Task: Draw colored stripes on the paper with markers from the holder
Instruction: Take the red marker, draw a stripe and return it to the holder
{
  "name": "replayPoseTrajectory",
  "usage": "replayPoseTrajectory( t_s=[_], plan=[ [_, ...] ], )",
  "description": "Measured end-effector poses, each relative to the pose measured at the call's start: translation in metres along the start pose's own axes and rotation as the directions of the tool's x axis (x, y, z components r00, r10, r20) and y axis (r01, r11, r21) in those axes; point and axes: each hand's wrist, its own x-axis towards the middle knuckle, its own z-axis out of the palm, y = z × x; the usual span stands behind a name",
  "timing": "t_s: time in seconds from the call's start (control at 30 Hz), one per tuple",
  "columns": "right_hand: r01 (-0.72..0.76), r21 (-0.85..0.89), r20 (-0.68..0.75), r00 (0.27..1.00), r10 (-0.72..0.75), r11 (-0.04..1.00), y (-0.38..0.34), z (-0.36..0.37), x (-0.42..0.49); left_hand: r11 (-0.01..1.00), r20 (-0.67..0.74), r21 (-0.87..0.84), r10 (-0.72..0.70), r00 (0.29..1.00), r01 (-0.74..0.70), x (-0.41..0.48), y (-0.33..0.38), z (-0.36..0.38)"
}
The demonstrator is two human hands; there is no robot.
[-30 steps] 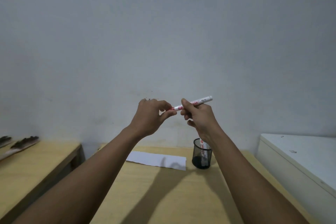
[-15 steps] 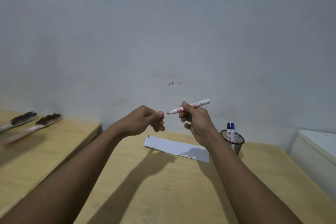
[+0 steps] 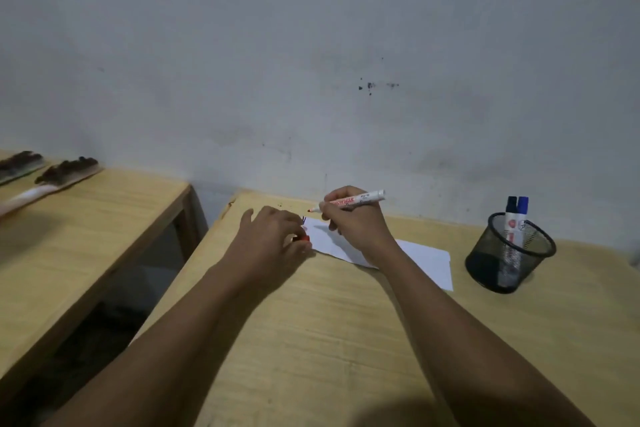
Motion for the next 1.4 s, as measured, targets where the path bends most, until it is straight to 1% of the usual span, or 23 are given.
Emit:
replayPoseTrajectory(
  t_s=[0.13, 0.27, 0.4, 0.5, 0.73, 0.9, 1.13, 1.4],
  plan=[
    [-0.041, 0.031, 0.046, 0.998, 0.039, 0.999, 0.018, 0.014, 0.02, 1.0, 0.02, 0.014, 0.017, 1.0, -0.018, -0.003, -0.004, 0.012],
    [-0.005, -0.09, 0.02, 1.0, 0.007, 0.996, 0.038, 0.019, 0.026, 0.999, 0.046, -0.04, 0.003, 0.999, -0.001, -0.004, -0.013, 0.017],
    [0.04, -0.088, -0.033, 0.999, -0.043, 0.995, 0.048, 0.017, 0.028, 0.996, 0.061, -0.09, -0.017, 0.998, 0.022, -0.005, -0.017, 0.017],
    [0.054, -0.119, -0.055, 0.997, -0.061, 0.991, 0.053, 0.018, 0.031, 0.99, 0.08, -0.133, -0.044, 0.996, 0.054, -0.002, -0.018, 0.016],
    [0.066, -0.119, -0.025, 0.997, -0.069, 0.991, 0.056, 0.019, 0.036, 0.996, 0.156, -0.068, -0.05, 0.987, 0.061, 0.0, -0.018, 0.011],
    [0.055, -0.084, -0.017, 0.998, -0.057, 0.995, 0.056, 0.019, 0.035, 0.995, 0.228, -0.079, -0.033, 0.973, 0.053, 0.001, -0.025, 0.01],
    [0.023, -0.088, 0.015, 1.0, -0.022, 0.996, 0.059, 0.019, 0.036, 0.996, 0.27, -0.071, -0.024, 0.963, 0.045, 0.002, -0.024, 0.008],
    [0.021, -0.125, 0.009, 1.0, -0.02, 0.992, 0.055, 0.019, 0.035, 0.996, 0.286, -0.081, -0.016, 0.958, 0.041, 0.003, -0.025, 0.008]
  ],
)
